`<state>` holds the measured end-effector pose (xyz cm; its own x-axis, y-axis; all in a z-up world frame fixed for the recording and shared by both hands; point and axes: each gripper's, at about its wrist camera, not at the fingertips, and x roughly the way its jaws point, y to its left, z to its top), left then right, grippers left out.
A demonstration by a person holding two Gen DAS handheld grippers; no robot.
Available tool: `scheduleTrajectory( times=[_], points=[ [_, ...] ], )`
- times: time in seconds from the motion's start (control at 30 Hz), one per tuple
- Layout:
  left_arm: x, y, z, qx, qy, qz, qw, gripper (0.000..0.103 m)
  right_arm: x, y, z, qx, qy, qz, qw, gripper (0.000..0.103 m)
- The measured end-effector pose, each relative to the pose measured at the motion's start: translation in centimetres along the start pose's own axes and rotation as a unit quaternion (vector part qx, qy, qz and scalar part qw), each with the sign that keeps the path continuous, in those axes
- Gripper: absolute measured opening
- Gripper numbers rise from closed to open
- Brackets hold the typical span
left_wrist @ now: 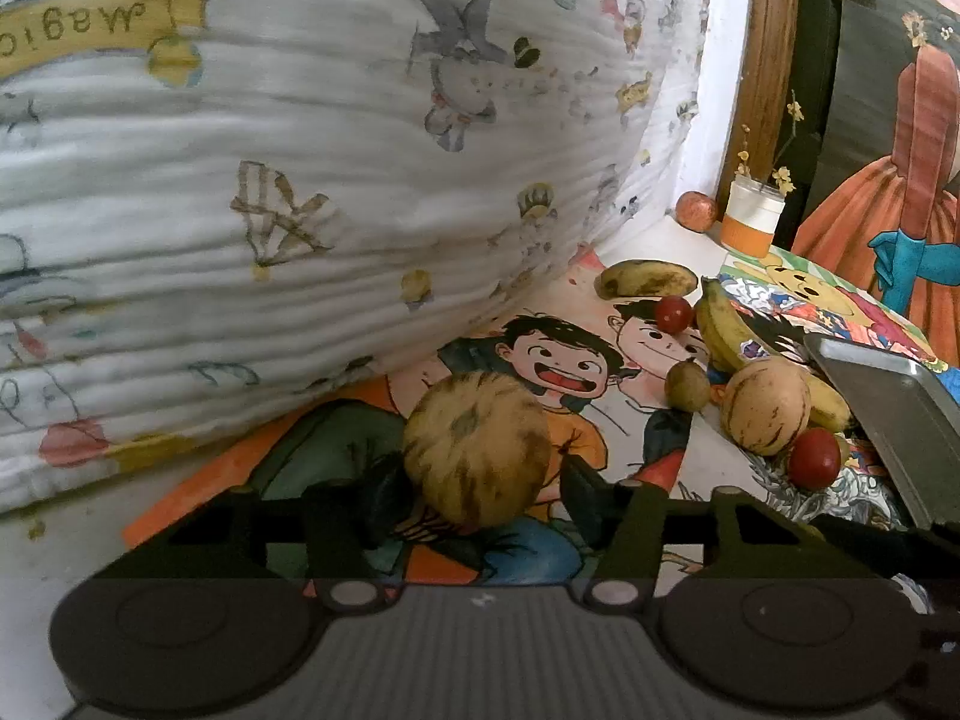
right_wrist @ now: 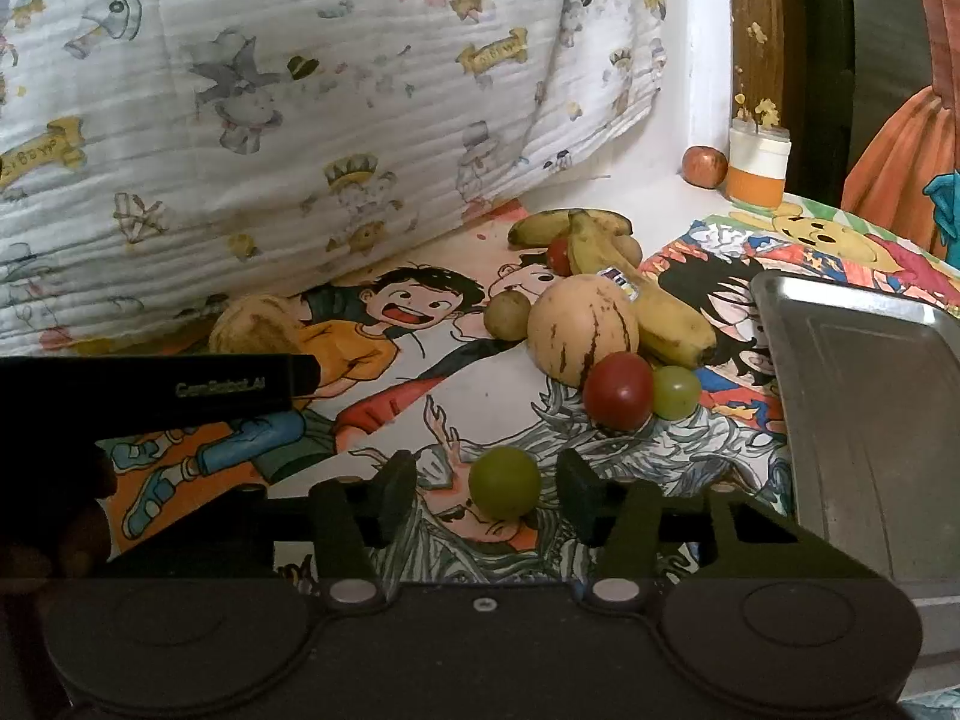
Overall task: Organize fruits
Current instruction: 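Grasp the striped round fruit with the left tool while the right tool grasps a green grape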
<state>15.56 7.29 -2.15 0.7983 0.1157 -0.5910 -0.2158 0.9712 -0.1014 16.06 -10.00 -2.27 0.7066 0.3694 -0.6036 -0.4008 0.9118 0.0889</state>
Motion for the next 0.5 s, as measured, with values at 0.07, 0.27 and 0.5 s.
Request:
scheduleTrajectory(
  times=[0.07, 0.27, 0.5],
  points=[
    [0.06, -0.08, -0.06, 0.002, -0.001, 0.002, 1.0000, 0.054, -0.03, 0.06, -0.08, -0.001, -0.001, -0.001, 1.000, 0.050],
    [0.22, -0.39, 0.06, 0.009, -0.001, 0.002, 1.0000, 0.056, -0.04, 0.14, -0.17, -0.002, -0.003, -0.002, 1.000, 0.050],
    [0.55, -0.21, 0.51, -0.005, -0.001, 0.000, 1.0000, 0.058, -0.16, 0.19, -0.23, -0.003, -0.005, -0.006, 1.000, 0.043]
  ],
)
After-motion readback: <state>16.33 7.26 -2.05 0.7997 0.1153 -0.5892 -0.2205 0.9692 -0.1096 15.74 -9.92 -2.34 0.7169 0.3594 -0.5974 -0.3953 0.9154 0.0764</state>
